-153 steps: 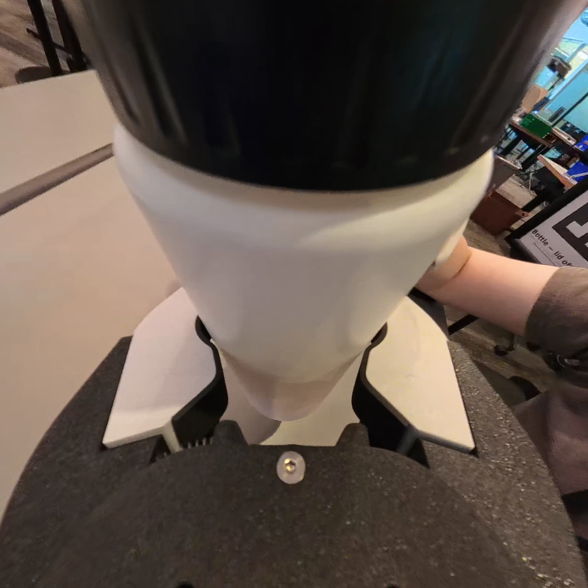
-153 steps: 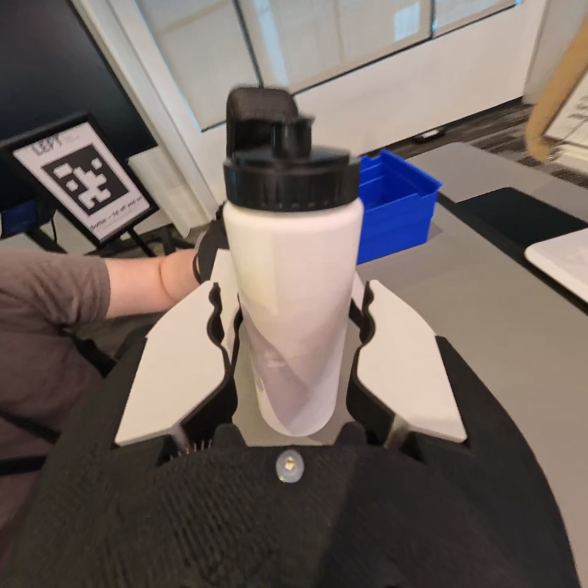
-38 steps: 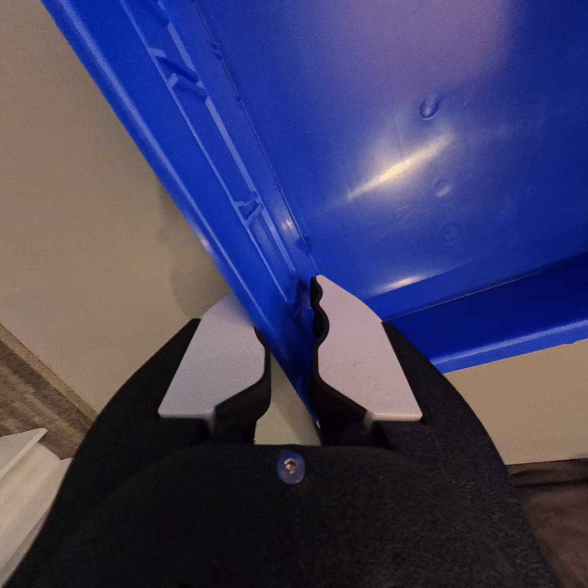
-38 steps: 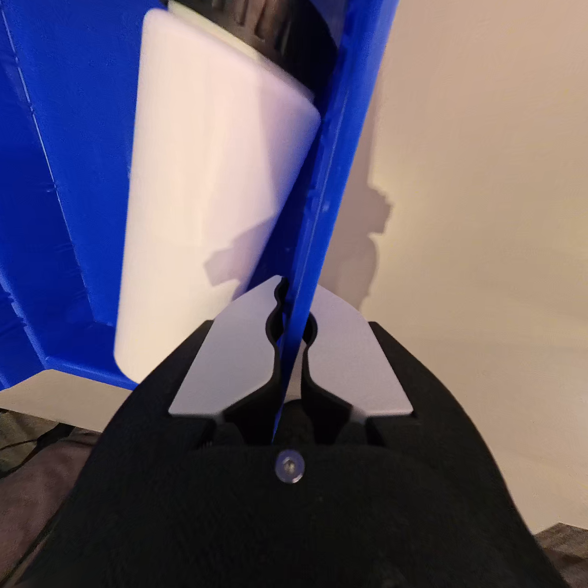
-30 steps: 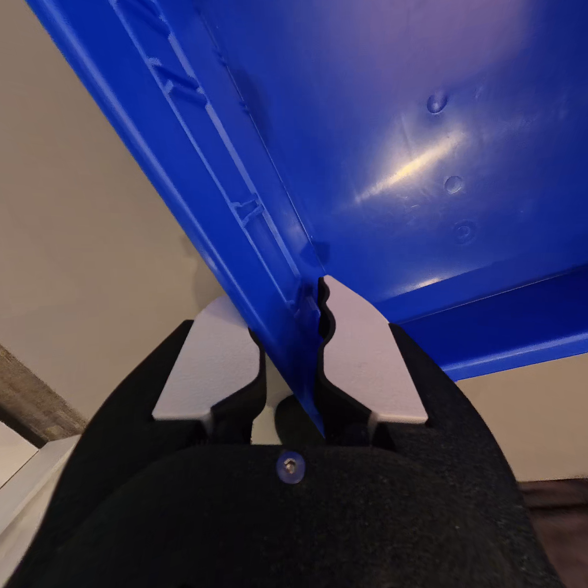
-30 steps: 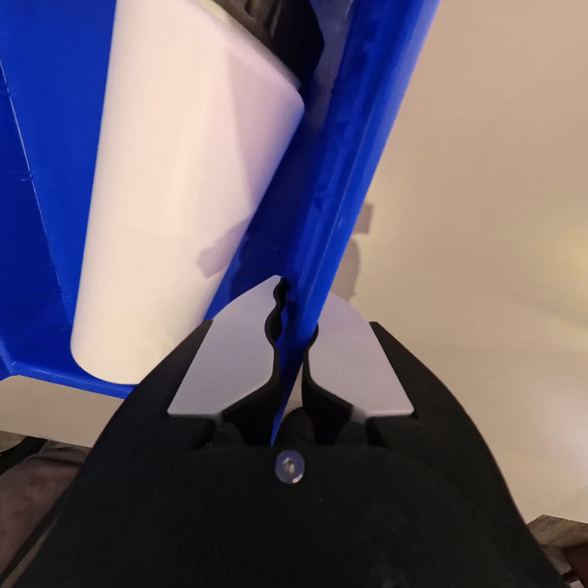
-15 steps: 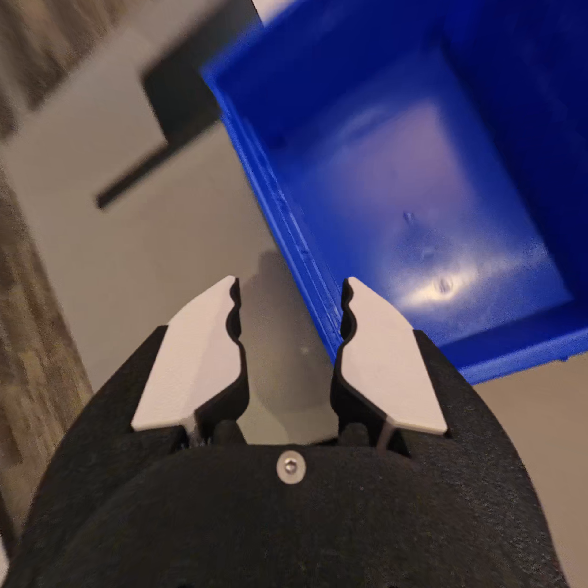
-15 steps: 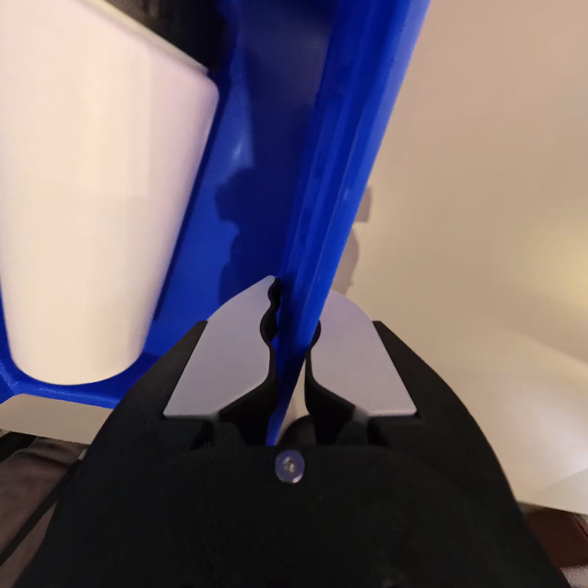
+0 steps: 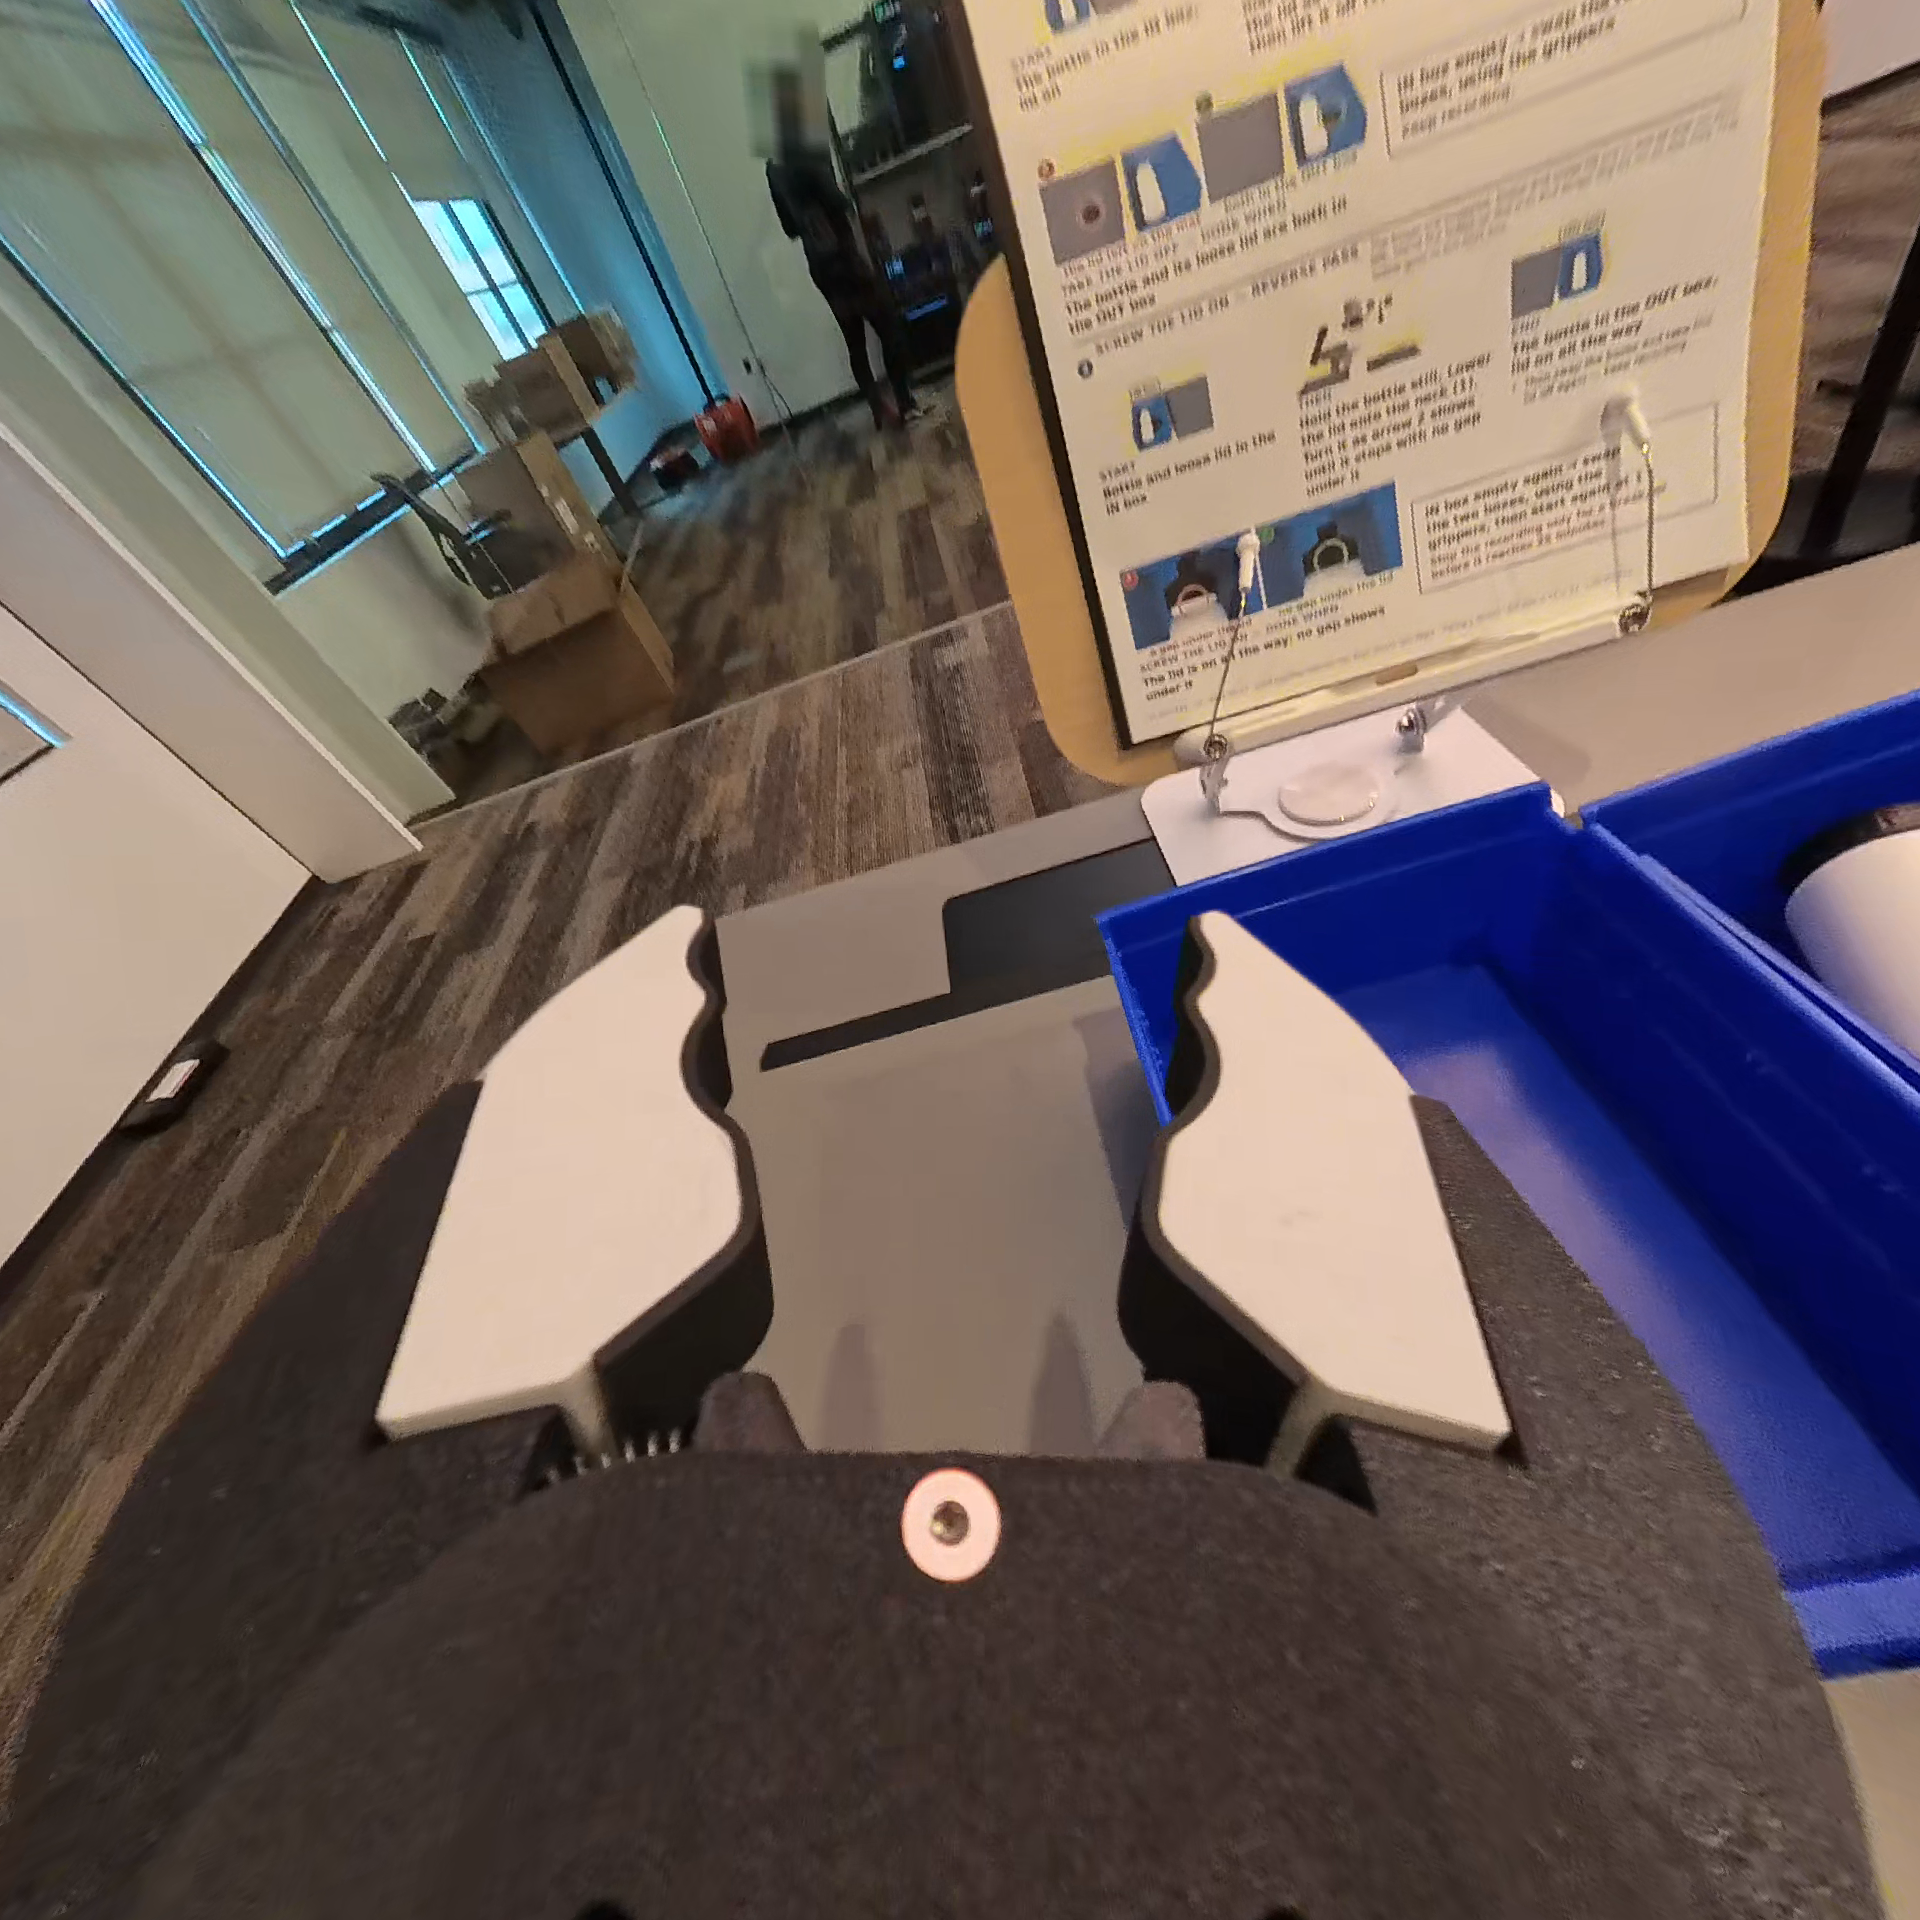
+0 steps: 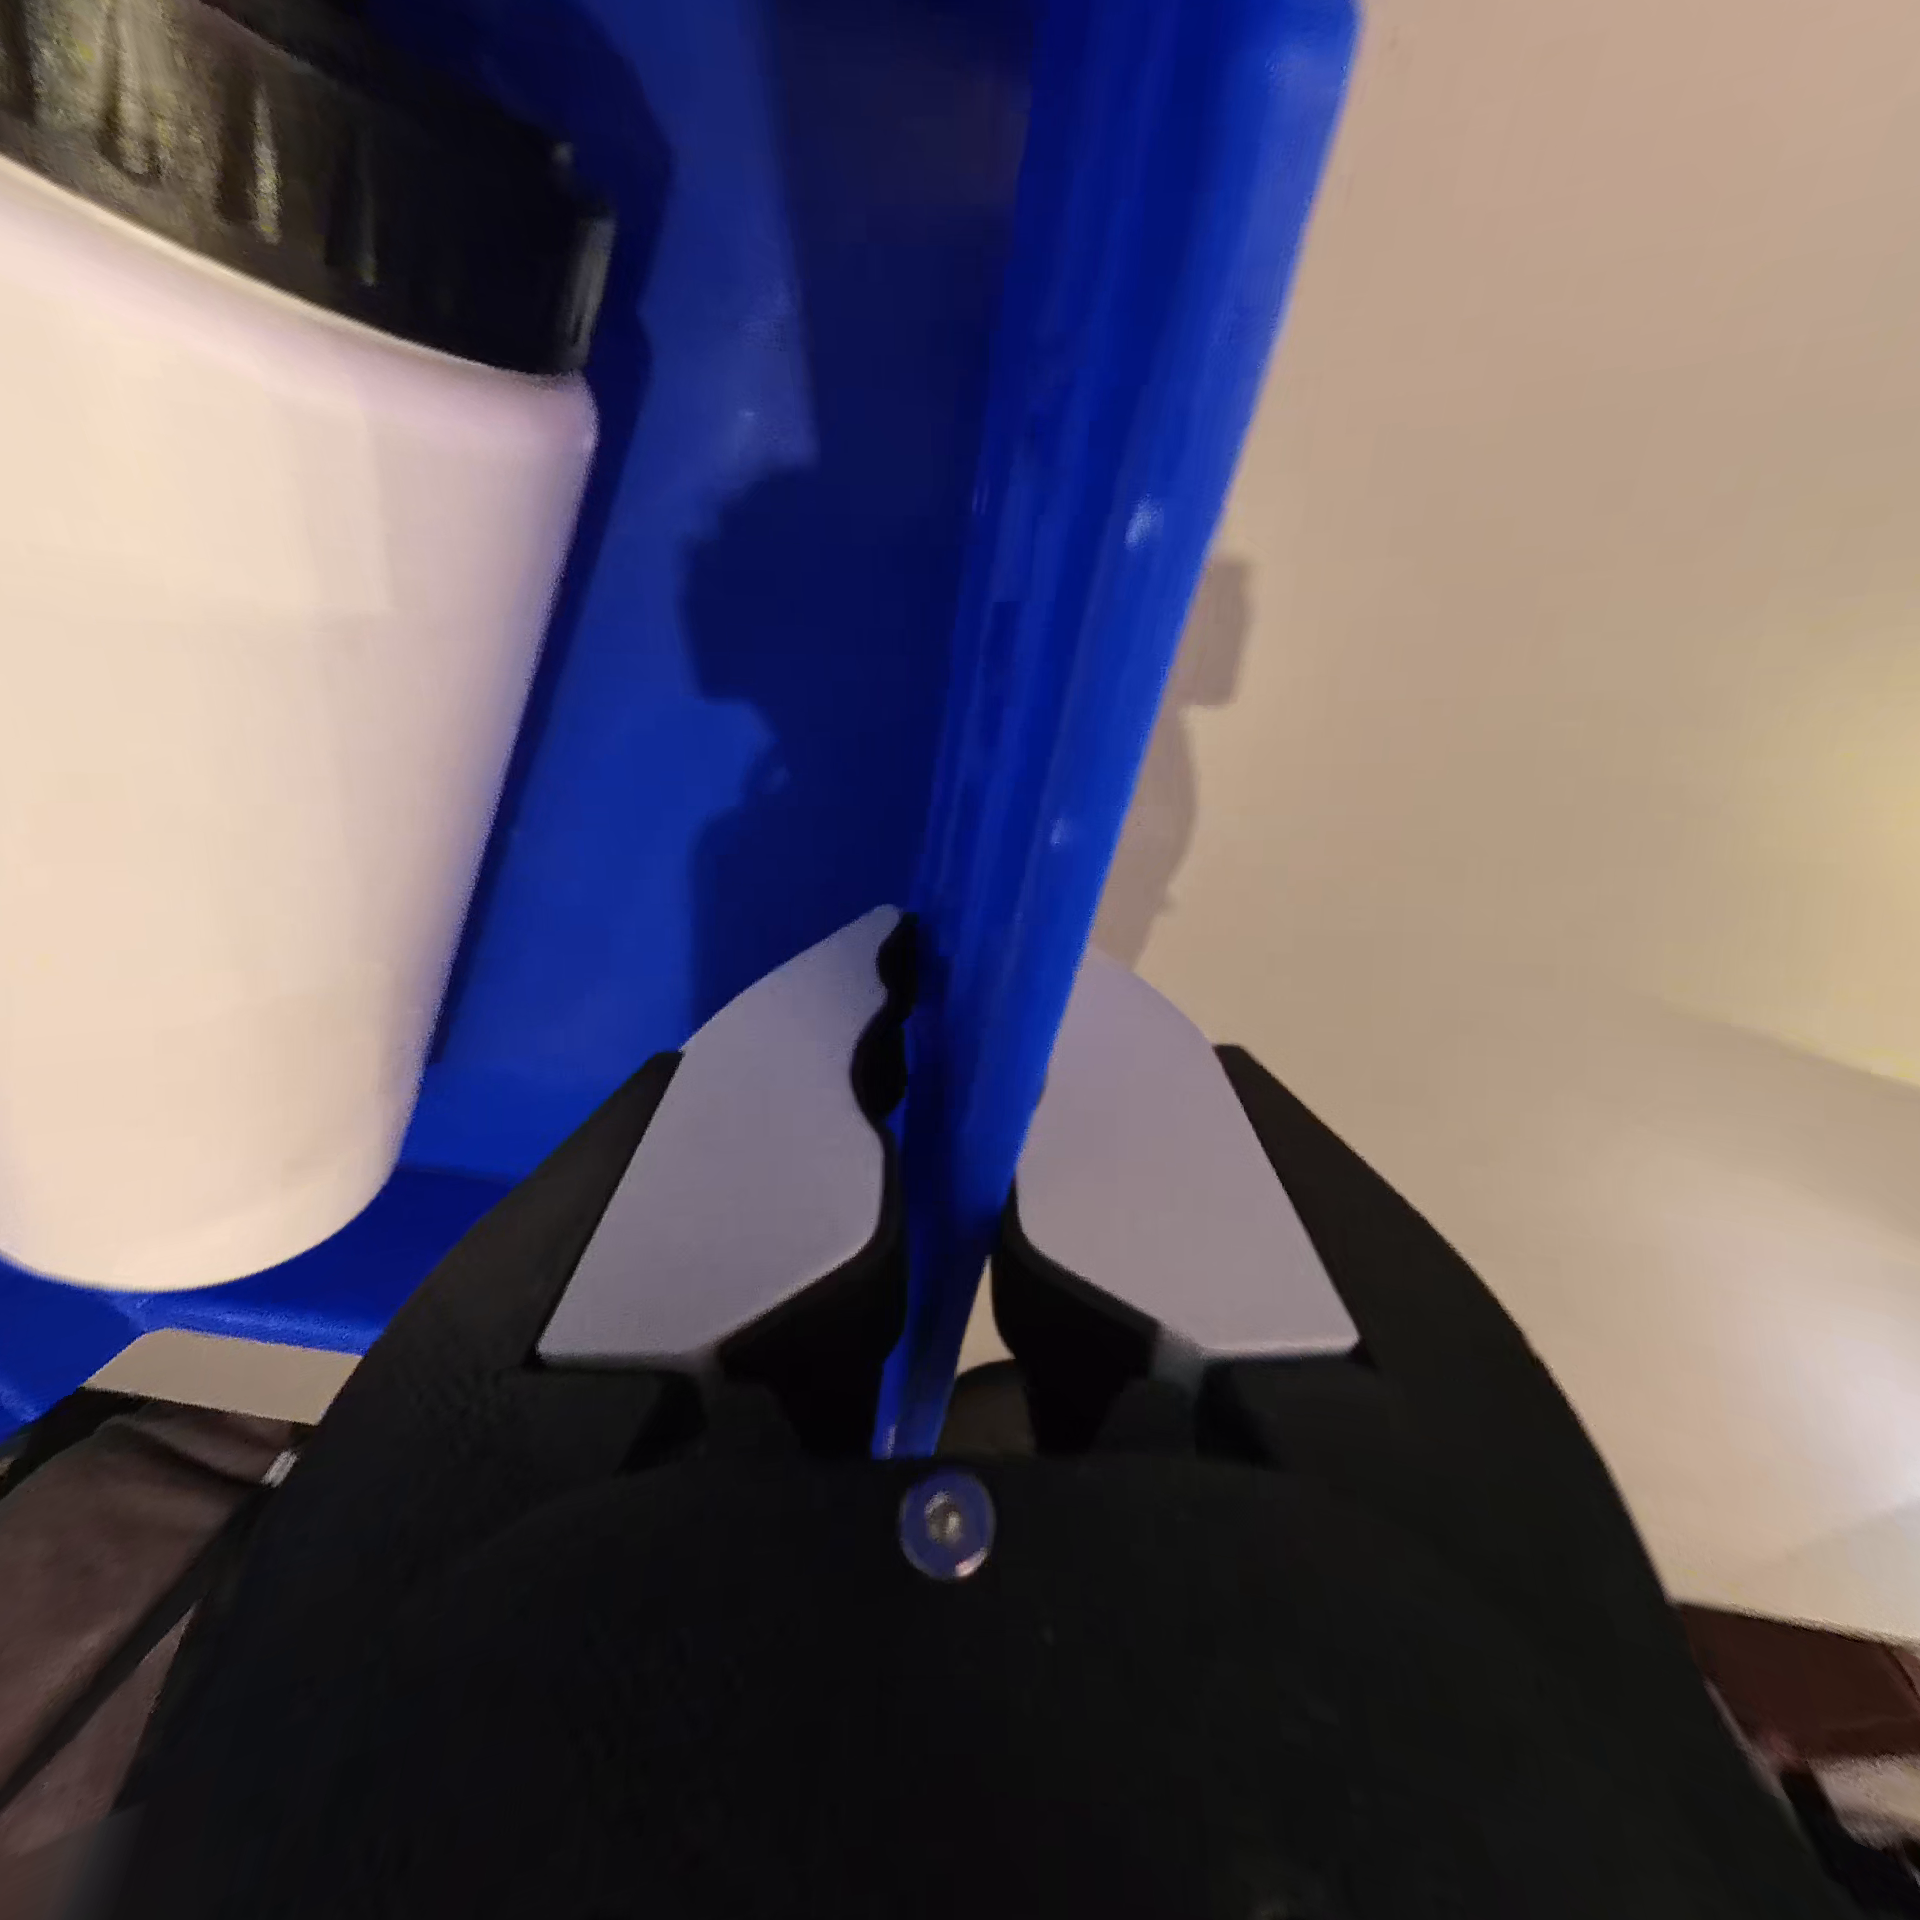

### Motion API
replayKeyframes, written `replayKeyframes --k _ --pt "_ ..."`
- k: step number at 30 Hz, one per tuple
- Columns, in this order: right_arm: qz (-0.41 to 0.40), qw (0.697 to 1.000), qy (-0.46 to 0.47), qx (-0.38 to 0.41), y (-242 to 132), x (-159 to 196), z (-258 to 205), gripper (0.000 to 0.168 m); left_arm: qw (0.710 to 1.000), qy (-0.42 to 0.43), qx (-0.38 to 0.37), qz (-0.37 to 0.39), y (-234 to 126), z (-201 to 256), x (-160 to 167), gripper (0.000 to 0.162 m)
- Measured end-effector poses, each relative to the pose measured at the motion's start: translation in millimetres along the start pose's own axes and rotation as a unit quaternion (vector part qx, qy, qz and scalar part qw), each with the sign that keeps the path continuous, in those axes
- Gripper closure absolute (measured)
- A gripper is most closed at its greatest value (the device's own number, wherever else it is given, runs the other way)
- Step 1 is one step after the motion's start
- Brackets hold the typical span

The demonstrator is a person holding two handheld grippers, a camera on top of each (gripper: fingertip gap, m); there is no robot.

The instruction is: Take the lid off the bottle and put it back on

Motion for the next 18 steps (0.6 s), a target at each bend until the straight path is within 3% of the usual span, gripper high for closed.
replayKeyframes --k 3,10,18 --pt "-0.002 0.999 0.003 -0.048 0 0 4 0.161 1.0 -0.011 0.005 0.006 -5 -8 1 0.078" --pt "-0.012 0.999 0.022 -0.034 -11 12 36 0.161 0.999 -0.03 0.022 0.006 -16 -27 7 0.076" --pt "0.044 0.997 0.049 -0.042 -72 26 55 0.162 0.997 -0.05 0.024 0.046 -41 -47 2 0.075"
Point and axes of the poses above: each gripper's, where its closed fingertips meet, y out along the fingers, x out of its underside, z = x × y across the jaws, the point moved 6 cm from there along -y, back along the fingers, and after that the axes turned 12 degrees about y, right-handed, at the moved point
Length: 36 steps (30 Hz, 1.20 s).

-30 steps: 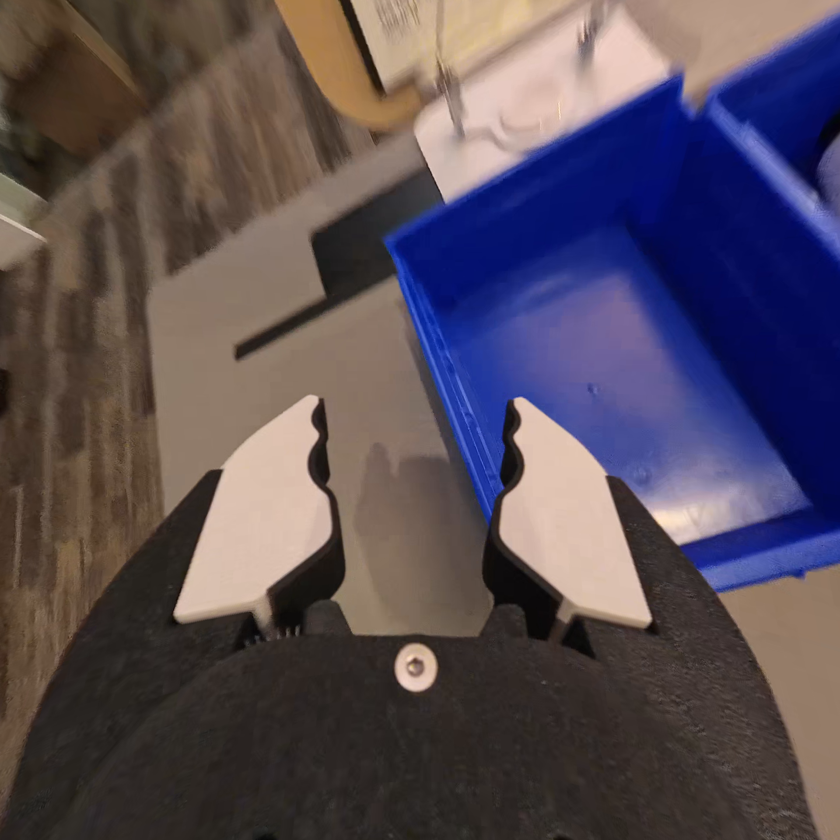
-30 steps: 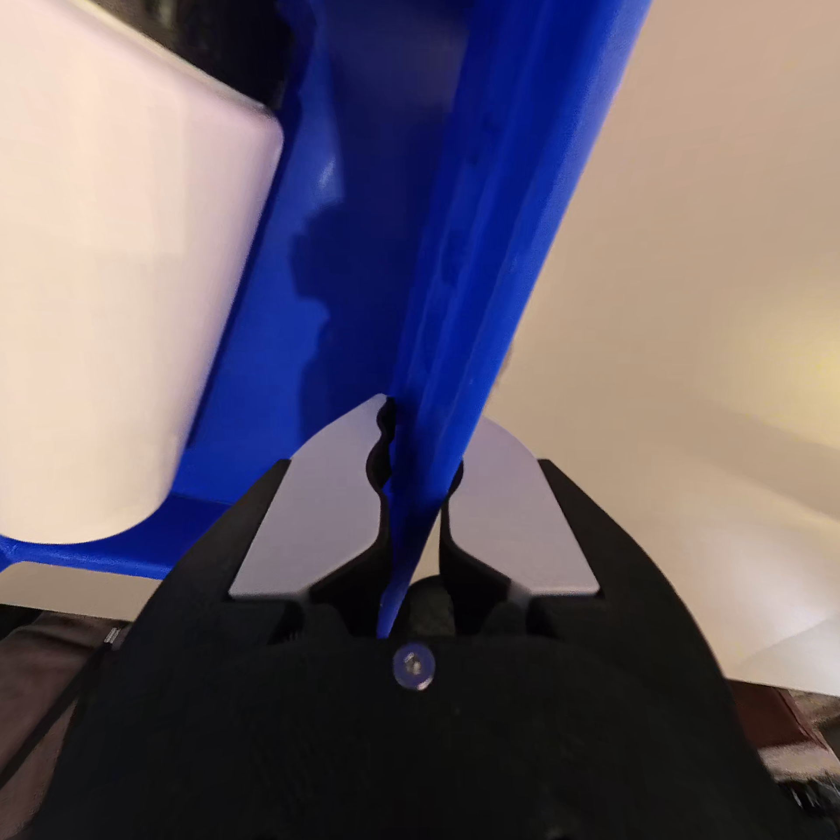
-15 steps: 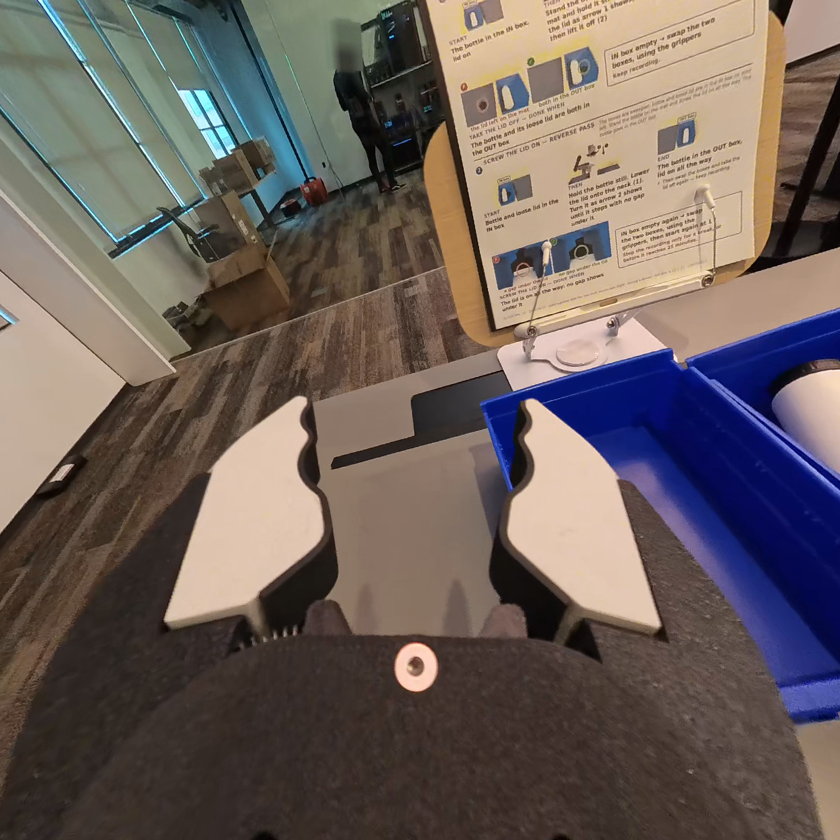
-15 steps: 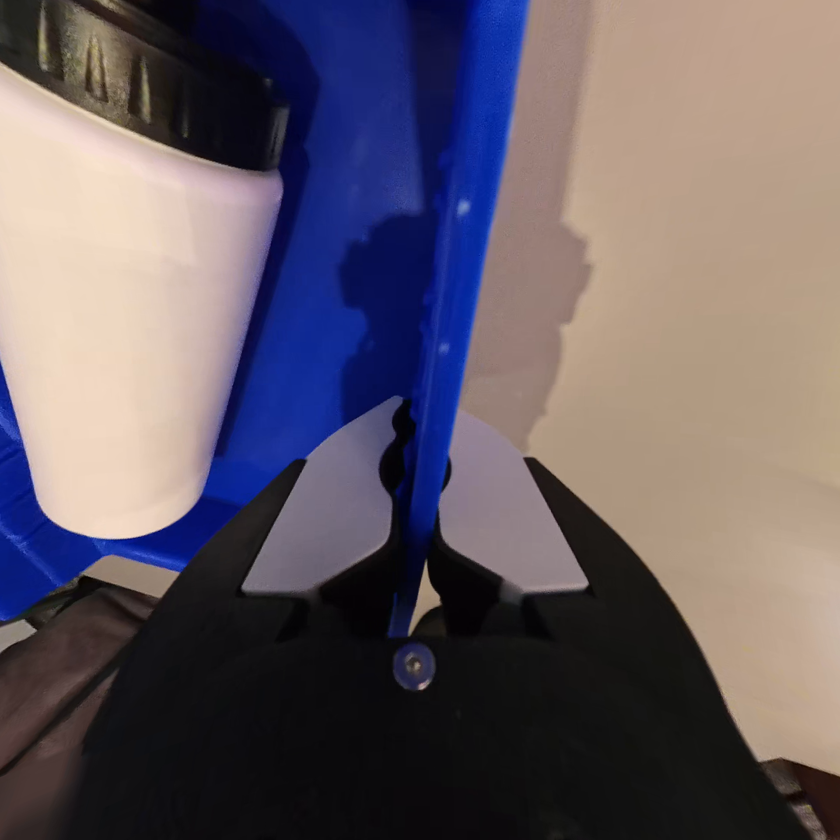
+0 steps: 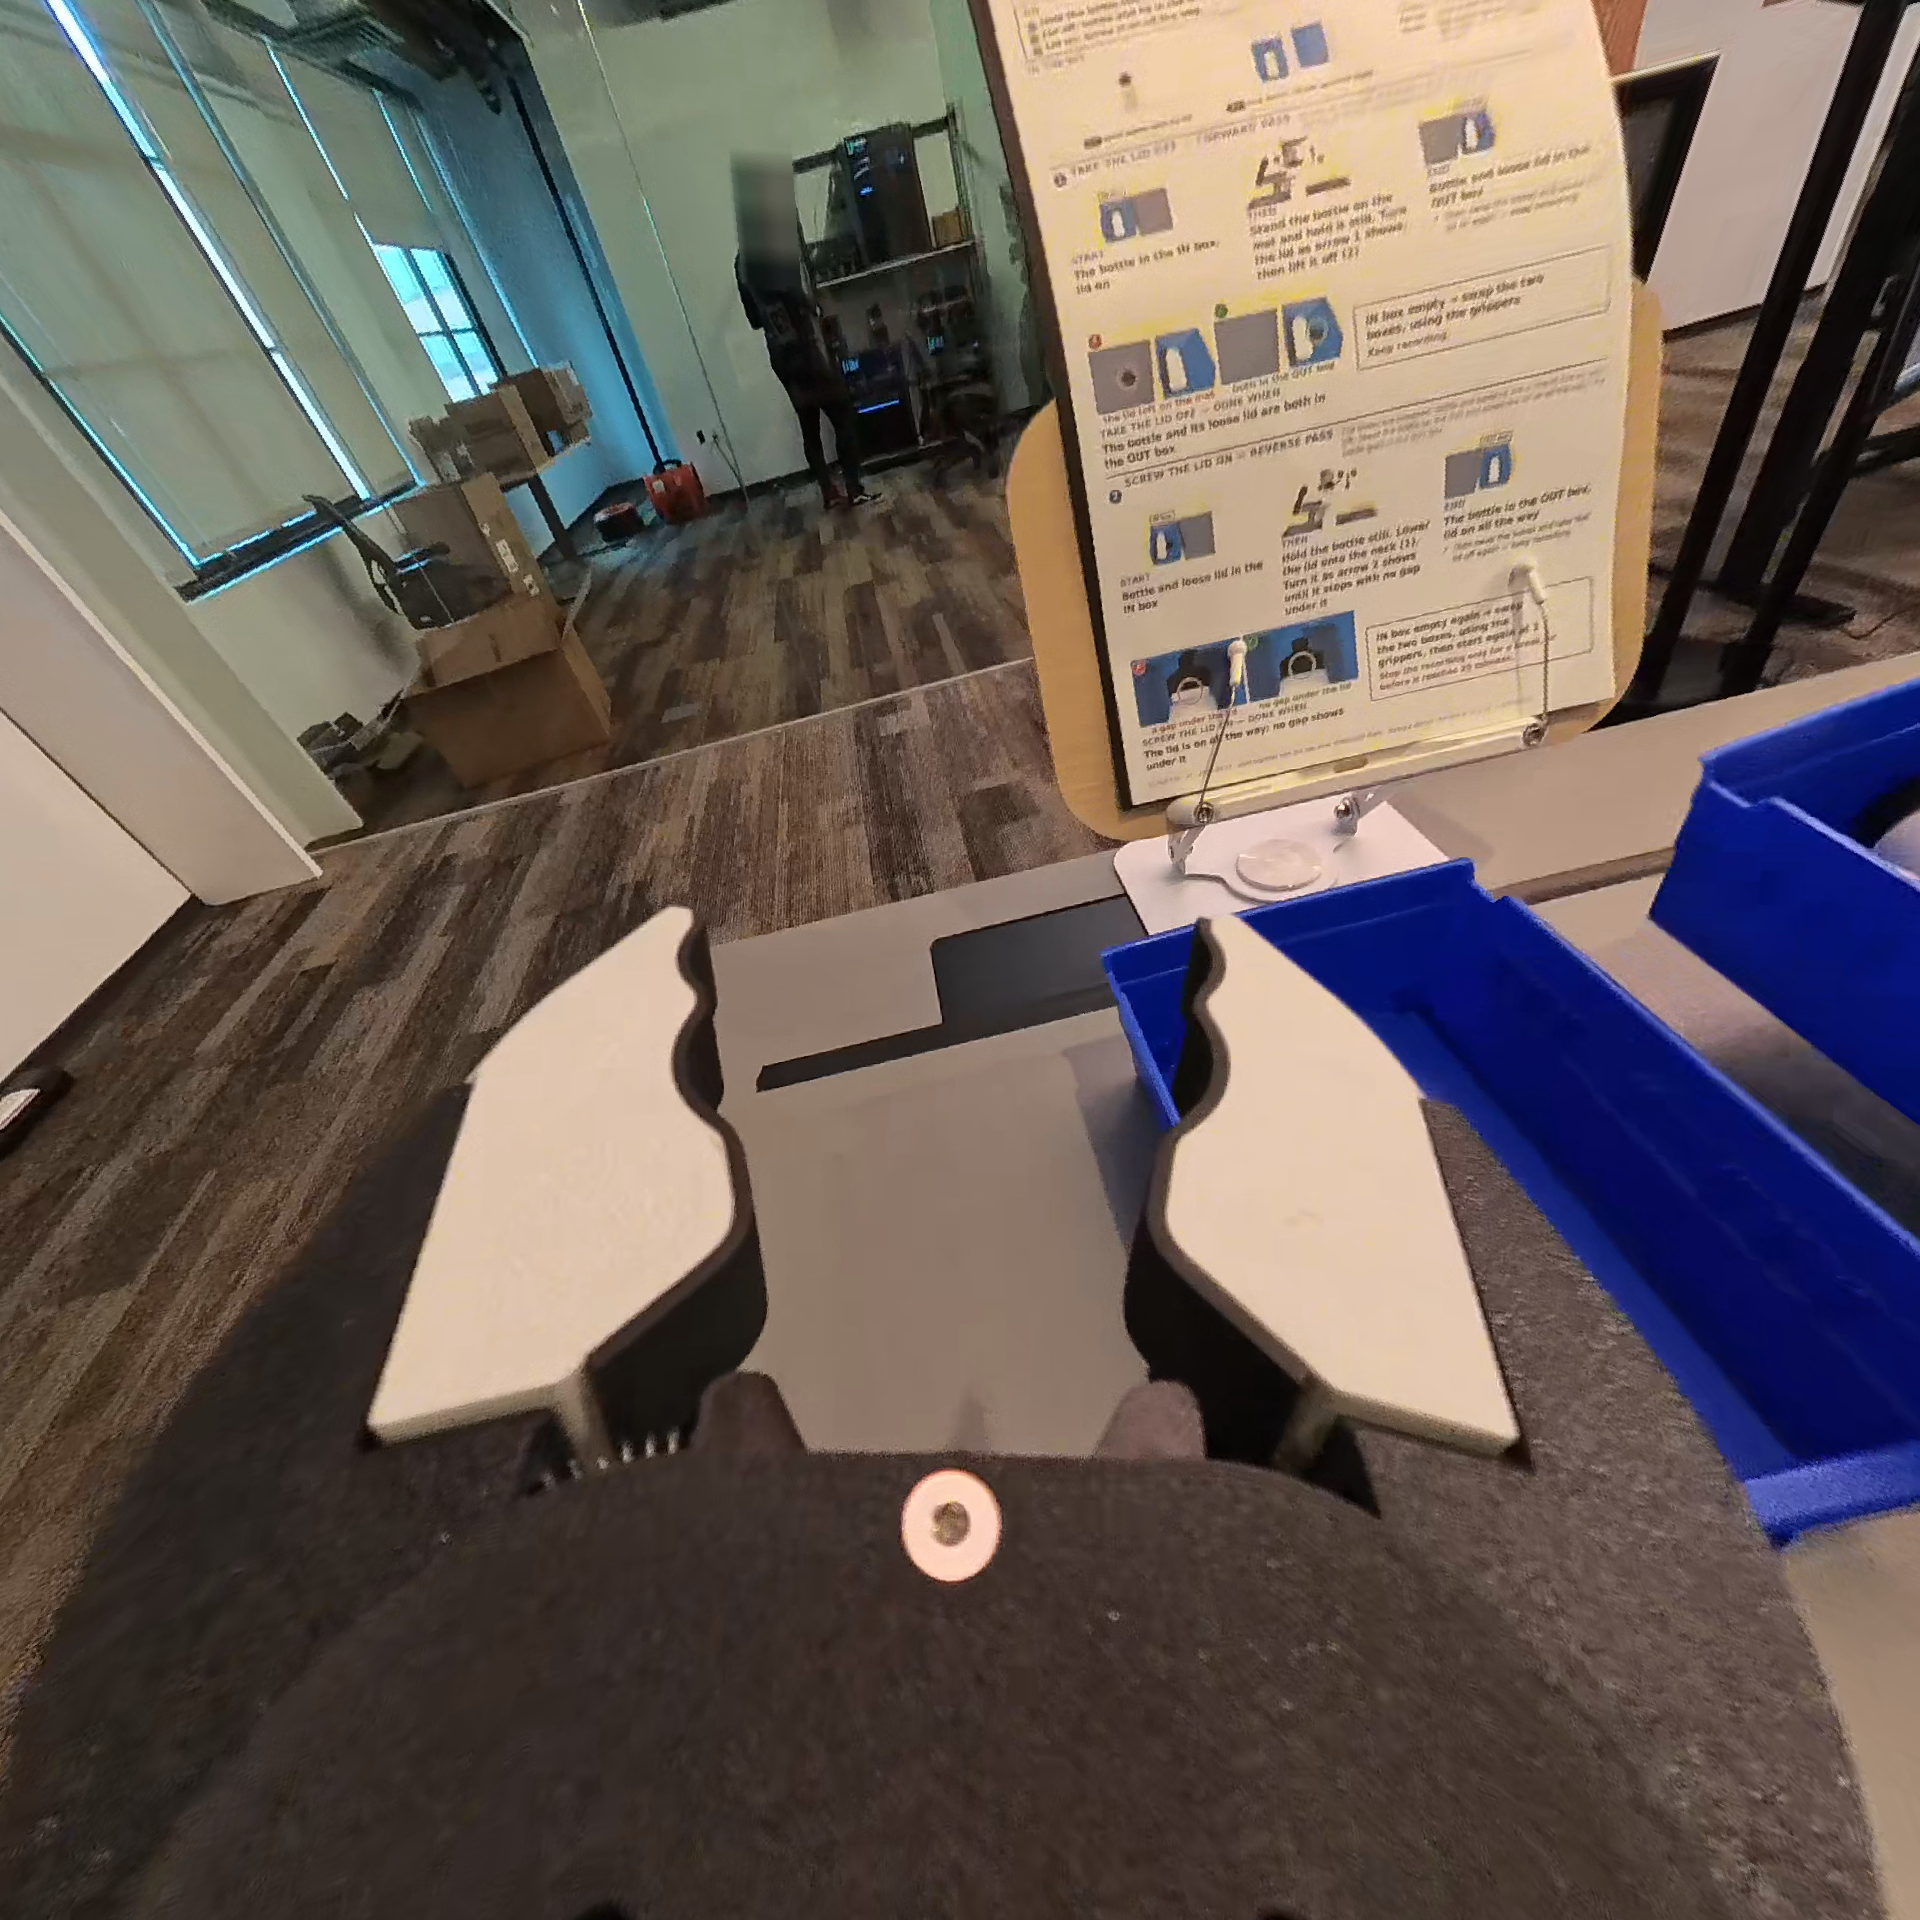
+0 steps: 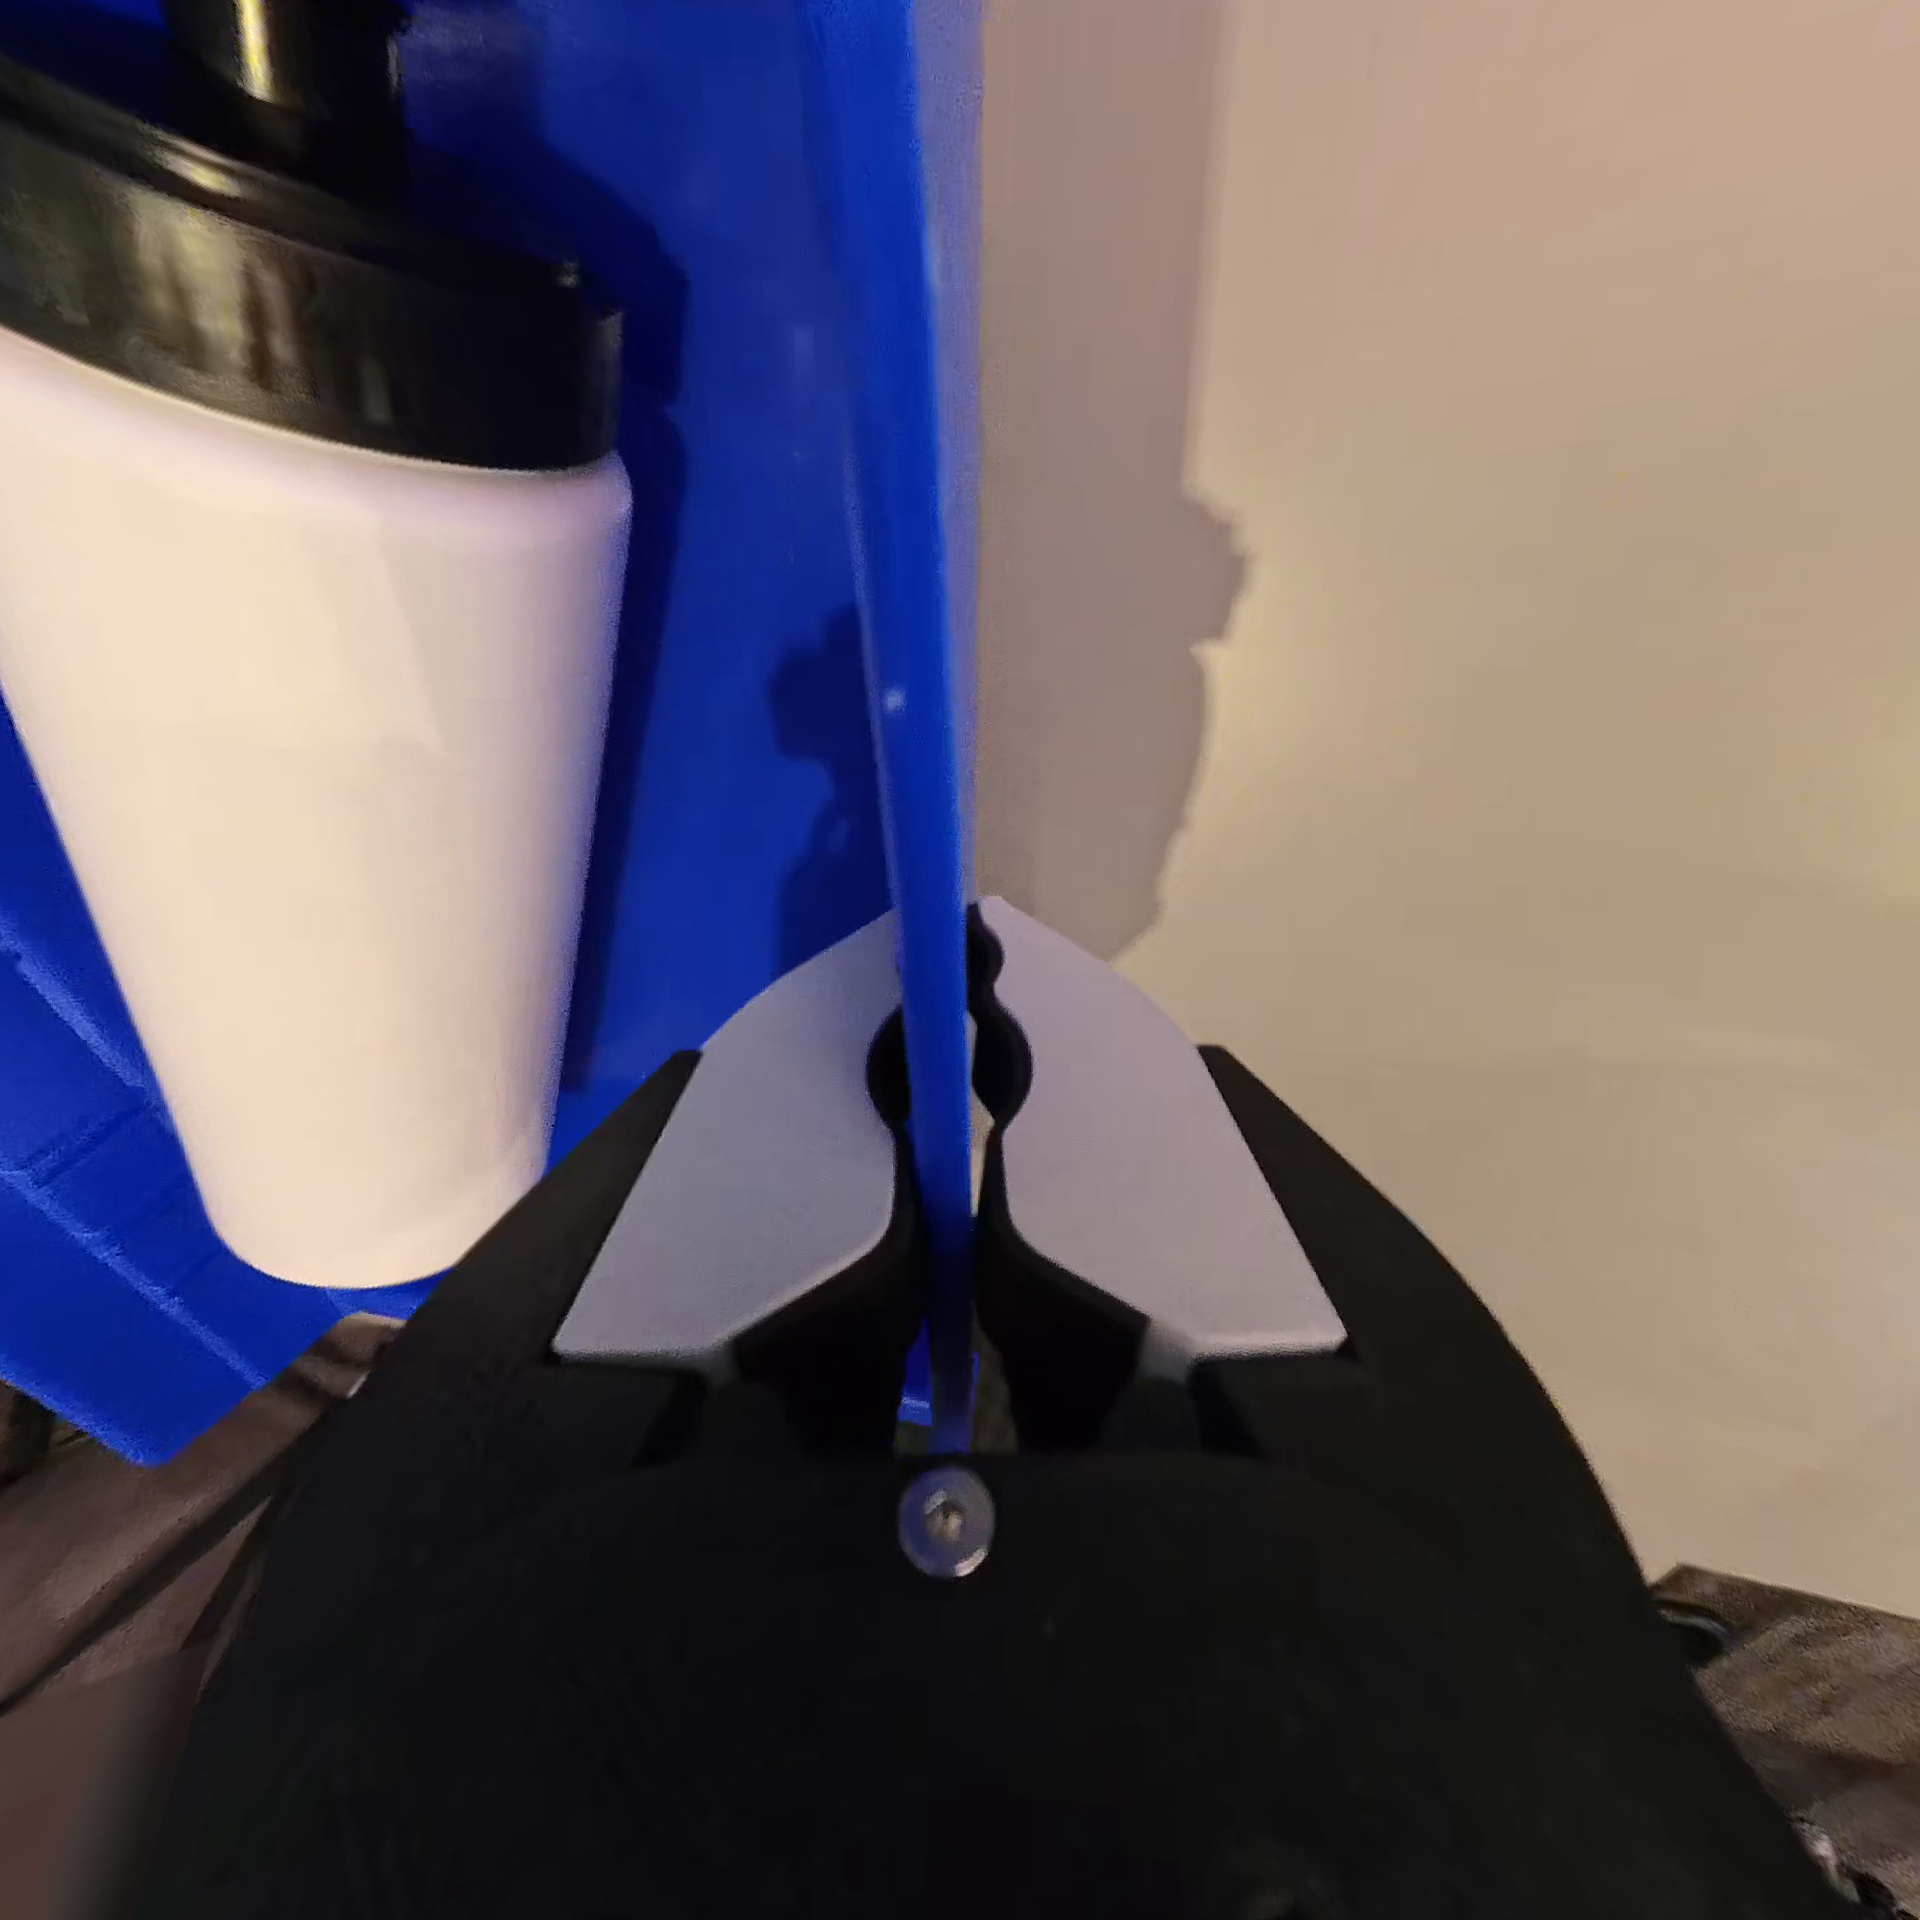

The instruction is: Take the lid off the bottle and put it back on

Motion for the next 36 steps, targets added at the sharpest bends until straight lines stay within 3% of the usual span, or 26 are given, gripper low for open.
replayKeyframes --k 6,14,19,28,36 --pt "-0.008 0.999 -0.024 0.03 -58 4 -47 0.163 0.999 -0.031 -0.009 0.005 -18 -19 3 0.075" --pt "-0.043 0.988 -0.124 0.079 -80 -1 -185 0.162 0.999 -0.04 -0.001 0.019 -32 -19 1 0.079" --pt "-0.055 0.977 -0.19 0.08 -60 -7 -285 0.161 0.999 -0.031 0.016 0.021 -35 -10 -3 0.078" --pt "-0.074 0.958 -0.276 0.013 -5 7 -465 0.161 0.999 -0.03 0.011 0.007 -46 -21 3 0.078" --pt "-0.112 0.96 -0.254 0.012 69 29 -543 0.162 0.997 -0.062 0.026 0.032 -48 -27 4 0.08"
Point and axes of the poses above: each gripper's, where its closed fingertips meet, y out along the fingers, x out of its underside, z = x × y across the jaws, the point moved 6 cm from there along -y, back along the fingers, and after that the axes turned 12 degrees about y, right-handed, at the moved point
